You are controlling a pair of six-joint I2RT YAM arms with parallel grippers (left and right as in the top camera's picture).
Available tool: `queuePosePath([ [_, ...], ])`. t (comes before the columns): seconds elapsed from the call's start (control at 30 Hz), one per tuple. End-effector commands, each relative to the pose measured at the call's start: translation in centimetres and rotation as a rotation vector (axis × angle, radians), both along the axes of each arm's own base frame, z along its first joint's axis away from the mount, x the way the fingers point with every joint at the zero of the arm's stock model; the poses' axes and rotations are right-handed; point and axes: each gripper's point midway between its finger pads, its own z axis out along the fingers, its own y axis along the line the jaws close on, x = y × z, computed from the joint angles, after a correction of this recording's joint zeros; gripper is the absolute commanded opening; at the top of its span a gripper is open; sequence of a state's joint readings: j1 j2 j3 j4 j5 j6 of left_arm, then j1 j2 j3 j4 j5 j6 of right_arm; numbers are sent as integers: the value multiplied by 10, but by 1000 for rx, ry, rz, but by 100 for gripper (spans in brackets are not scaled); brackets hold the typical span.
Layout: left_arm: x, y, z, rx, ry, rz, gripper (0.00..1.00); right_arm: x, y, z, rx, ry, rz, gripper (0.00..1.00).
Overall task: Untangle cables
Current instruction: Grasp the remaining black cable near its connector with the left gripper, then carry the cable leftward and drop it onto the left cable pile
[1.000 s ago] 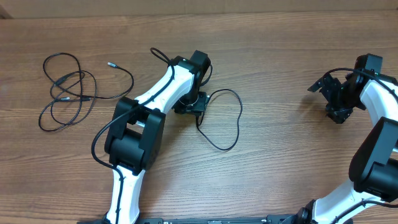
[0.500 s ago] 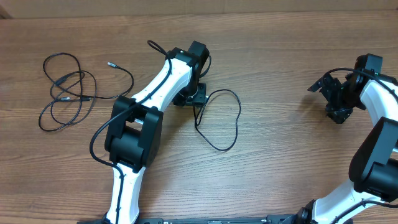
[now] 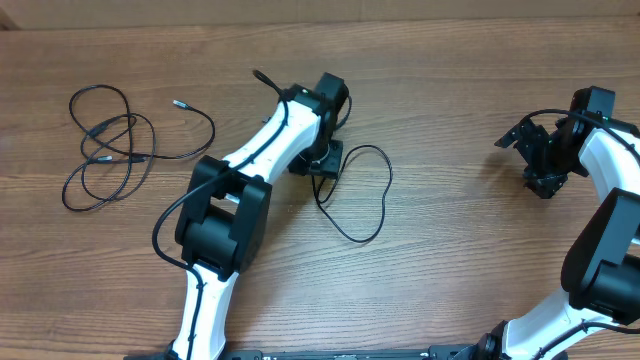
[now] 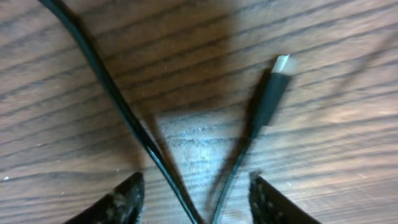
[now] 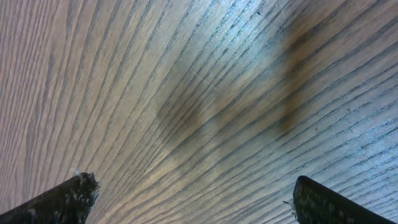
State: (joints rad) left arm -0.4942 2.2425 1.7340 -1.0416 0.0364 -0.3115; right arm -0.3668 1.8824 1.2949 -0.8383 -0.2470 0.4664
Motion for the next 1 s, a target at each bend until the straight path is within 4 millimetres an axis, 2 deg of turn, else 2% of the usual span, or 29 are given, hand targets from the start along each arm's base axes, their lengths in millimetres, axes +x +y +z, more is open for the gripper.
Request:
queuePosePath([
  [0.0,-7,20,-18,125,-11,23,56,6,-3,12,-14,-36,4,100],
  [0.1,-8,28,-25,161,-24,43,54,6,-3,12,-14,-36,4,100],
  [0.17,-8,33,-28,183,-31,42,47,6,-3,12,-14,-36,4,100],
  [0.27,-2,47,-26,258,-68,51,30,6,-3,12,-14,-36,4,100],
  [0.3,0,50,-25,276,-80,58,29,6,-3,12,-14,-36,4,100],
  [0.4,7,50,-25,279,-111,63,29,6,-3,12,-14,-36,4,100],
  [0.47,13,47,-25,263,-138,88,41,6,-3,12,-14,-36,4,100],
  [0.53,15,46,-25,256,-149,132,42,6,-3,12,-14,-36,4,100],
  [0.67,15,45,-25,248,-158,207,35,6,-3,12,-14,-36,4,100],
  [0.8,17,45,-25,243,-164,218,23,6,-3,12,-14,-37,4,100],
  [0.9,17,44,-25,241,-166,219,22,6,-3,12,-14,-37,4,100],
  [0.97,18,43,-25,236,-171,220,12,6,-3,12,-14,-36,4,100],
])
